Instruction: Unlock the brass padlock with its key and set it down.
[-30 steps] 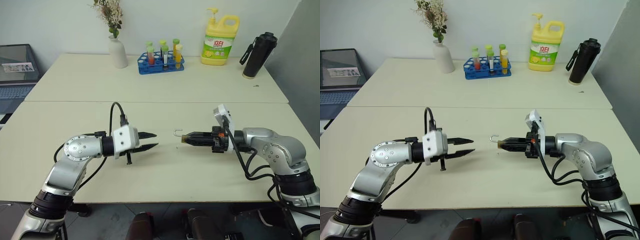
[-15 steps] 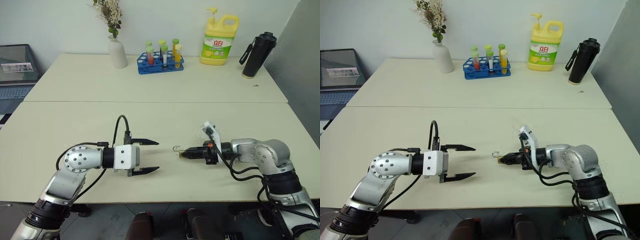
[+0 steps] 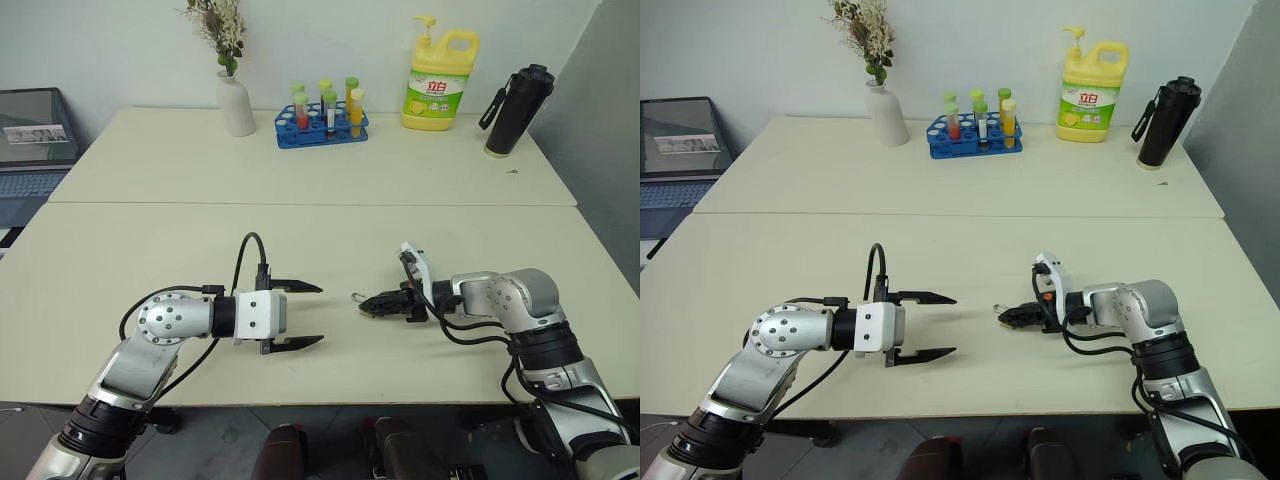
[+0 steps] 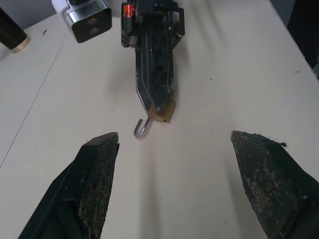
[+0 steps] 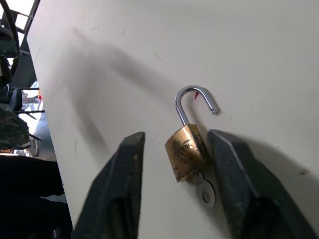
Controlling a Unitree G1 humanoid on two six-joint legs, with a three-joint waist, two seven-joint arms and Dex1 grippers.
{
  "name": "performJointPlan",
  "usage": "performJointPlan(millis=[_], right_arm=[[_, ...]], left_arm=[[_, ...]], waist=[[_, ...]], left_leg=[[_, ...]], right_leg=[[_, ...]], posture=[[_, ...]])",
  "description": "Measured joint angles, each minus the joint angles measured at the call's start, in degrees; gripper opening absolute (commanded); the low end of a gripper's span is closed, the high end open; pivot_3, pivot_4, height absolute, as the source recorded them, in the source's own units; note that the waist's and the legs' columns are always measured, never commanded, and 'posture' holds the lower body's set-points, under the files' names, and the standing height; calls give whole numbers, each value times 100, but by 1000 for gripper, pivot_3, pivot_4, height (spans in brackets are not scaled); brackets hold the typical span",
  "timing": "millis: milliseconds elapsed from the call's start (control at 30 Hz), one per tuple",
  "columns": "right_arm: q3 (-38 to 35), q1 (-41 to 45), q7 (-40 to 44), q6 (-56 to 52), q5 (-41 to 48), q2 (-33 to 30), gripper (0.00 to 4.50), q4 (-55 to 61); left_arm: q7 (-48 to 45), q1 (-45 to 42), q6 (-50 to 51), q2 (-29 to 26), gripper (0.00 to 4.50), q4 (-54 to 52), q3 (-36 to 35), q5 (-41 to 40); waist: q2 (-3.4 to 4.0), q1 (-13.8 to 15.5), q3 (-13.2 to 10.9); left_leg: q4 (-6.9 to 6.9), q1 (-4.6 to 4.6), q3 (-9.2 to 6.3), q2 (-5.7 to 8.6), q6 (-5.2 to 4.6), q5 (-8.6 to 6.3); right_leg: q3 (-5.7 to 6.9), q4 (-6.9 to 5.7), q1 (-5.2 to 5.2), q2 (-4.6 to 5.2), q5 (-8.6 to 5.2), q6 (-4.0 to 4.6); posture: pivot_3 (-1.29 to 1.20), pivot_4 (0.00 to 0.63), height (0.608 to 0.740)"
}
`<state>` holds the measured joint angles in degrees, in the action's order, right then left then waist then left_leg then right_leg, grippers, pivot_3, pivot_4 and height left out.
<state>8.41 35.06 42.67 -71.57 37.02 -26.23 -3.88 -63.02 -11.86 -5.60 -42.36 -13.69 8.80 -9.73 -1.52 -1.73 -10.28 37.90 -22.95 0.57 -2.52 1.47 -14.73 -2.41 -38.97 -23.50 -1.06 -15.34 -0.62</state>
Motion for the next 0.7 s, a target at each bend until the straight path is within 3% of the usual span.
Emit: performJointPlan(millis=[100, 133, 300, 567, 700], right_arm=[[96, -35, 208, 230, -62, -361, 4310, 162], [169, -86, 335, 439, -158, -524, 4454, 225], [528, -852, 1262, 2525, -1062, -1601, 4454, 749], [356, -1696, 1950, 4482, -1538, -2019, 4454, 1556], [268, -1860, 2032, 4875, -1675, -2123, 4454, 1565]], left_arm=[[75, 28, 91, 57, 3767, -48, -1, -36], [122, 36, 164, 100, 3767, -67, -1, -54], [420, 230, 791, 89, 3767, -310, -249, -201], [716, 833, 1294, -122, 3767, -668, -448, -171], [597, 934, 1297, -285, 3767, -665, -476, -189]], waist=[[0, 16, 0], [-1, 18, 0], [-2, 10, 0], [0, -13, -2], [-1, -1, -3]], left_leg=[[2, 0, -1, 8, 0, 0], [3, 0, -2, 9, 0, 0], [1, -3, -1, 9, -1, -1], [-2, 5, -8, -10, 1, 0], [2, 6, 3, -3, 1, 0]], right_leg=[[1, 1, 4, 1, 0, -1], [1, 2, 4, 2, 0, -1], [1, 8, 3, 5, -2, -4], [4, -1, 2, -7, -3, -1], [-1, 0, 2, 1, -3, -1]], posture=[[0, 150, 740], [0, 150, 740], [0, 150, 740], [0, 150, 740], [0, 150, 740]])
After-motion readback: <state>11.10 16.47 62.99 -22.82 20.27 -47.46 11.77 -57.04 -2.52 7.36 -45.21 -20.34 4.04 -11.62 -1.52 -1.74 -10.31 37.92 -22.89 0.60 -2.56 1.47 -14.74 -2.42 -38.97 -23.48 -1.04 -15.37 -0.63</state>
